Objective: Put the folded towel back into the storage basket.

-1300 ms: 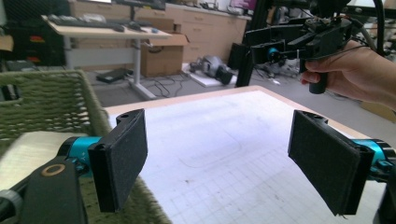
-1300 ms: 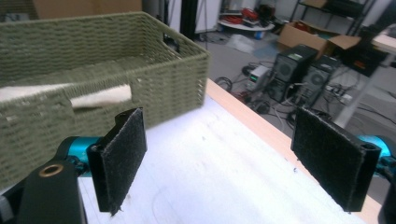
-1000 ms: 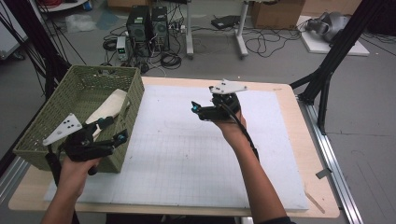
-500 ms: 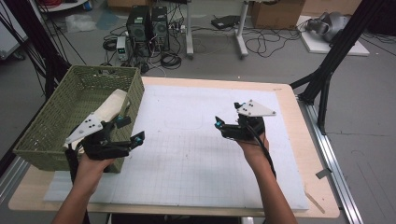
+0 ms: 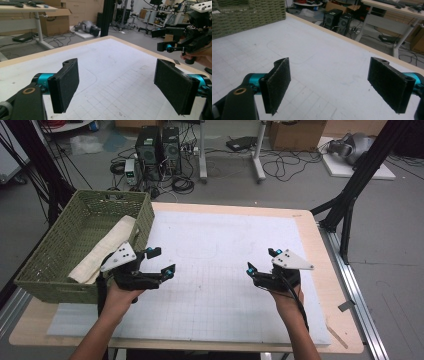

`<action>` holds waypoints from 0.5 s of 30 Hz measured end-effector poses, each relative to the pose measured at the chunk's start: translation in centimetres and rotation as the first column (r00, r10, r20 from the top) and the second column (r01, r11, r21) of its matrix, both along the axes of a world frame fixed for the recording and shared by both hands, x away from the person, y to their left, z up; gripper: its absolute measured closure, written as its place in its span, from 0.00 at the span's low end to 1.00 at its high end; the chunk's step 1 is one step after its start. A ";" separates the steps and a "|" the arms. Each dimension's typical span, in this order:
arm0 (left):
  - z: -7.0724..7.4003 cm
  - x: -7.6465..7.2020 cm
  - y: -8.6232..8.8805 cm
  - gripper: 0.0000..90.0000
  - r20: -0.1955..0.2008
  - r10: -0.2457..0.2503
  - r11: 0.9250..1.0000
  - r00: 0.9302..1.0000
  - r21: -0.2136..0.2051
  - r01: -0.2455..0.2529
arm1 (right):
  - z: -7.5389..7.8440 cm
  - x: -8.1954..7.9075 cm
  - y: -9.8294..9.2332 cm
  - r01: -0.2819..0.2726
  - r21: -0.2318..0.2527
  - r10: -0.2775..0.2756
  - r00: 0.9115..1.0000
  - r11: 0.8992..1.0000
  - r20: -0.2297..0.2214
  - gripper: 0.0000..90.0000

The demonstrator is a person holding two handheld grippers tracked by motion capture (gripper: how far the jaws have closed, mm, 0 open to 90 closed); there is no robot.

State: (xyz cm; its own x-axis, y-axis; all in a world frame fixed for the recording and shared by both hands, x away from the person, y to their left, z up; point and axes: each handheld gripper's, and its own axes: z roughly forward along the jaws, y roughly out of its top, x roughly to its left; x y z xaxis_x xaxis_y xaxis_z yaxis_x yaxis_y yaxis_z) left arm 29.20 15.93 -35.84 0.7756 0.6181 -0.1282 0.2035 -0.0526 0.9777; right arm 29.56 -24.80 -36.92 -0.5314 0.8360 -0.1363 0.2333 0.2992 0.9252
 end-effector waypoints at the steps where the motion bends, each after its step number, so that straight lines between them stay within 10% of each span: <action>1: -0.2 0.1 -0.3 0.23 -0.002 -0.002 1.000 1.000 0.002 0.002 | -0.3 -0.1 -0.2 0.004 0.001 -0.004 1.000 1.000 -0.001 0.19; 15: -3.7 0.7 -2.3 0.23 -0.020 -0.030 0.999 0.999 0.044 0.030 | -4.1 -1.9 -3.1 0.077 0.013 -0.077 0.996 0.997 -0.055 0.19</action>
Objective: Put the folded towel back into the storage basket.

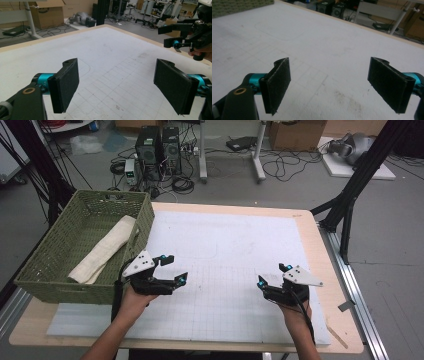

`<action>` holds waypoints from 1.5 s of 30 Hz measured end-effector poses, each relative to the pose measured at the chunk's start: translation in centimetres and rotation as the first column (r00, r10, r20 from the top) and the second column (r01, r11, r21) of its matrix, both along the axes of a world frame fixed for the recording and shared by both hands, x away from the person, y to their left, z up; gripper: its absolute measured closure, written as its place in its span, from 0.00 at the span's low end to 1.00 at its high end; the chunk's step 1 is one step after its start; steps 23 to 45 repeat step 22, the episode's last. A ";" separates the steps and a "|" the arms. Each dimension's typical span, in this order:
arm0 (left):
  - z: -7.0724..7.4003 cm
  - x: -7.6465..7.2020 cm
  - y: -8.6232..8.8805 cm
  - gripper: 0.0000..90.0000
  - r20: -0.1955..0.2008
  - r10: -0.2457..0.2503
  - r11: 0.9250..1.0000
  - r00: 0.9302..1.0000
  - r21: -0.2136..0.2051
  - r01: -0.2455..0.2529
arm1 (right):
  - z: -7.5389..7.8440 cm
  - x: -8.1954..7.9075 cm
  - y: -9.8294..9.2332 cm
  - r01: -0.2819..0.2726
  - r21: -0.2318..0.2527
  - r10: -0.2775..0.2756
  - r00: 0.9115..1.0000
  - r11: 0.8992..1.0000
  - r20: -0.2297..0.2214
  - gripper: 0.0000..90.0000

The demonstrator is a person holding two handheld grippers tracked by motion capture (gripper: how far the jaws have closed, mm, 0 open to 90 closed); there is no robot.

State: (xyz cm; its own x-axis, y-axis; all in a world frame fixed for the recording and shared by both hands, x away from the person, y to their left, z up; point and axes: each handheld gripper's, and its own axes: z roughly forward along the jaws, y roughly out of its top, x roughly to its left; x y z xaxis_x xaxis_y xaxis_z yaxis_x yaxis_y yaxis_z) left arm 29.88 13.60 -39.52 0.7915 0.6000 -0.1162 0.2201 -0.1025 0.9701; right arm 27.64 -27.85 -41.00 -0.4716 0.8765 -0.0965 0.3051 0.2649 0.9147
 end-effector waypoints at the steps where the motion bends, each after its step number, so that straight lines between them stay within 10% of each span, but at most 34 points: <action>1: -0.3 0.0 -0.1 0.23 -0.001 0.000 1.000 1.000 0.000 0.000 | -0.4 0.0 -0.1 0.007 -0.007 -0.007 1.000 1.000 -0.006 0.19; 20: -3.2 0.4 -0.6 0.23 -0.042 0.022 0.999 0.999 0.051 -0.020 | -1.4 0.3 -0.7 0.014 -0.003 -0.014 0.999 1.000 -0.031 0.19; 45: -3.3 0.4 -0.7 0.23 -0.043 0.024 0.999 0.999 0.050 -0.022 | -1.4 0.3 -0.7 0.009 -0.004 -0.010 0.999 1.000 -0.036 0.19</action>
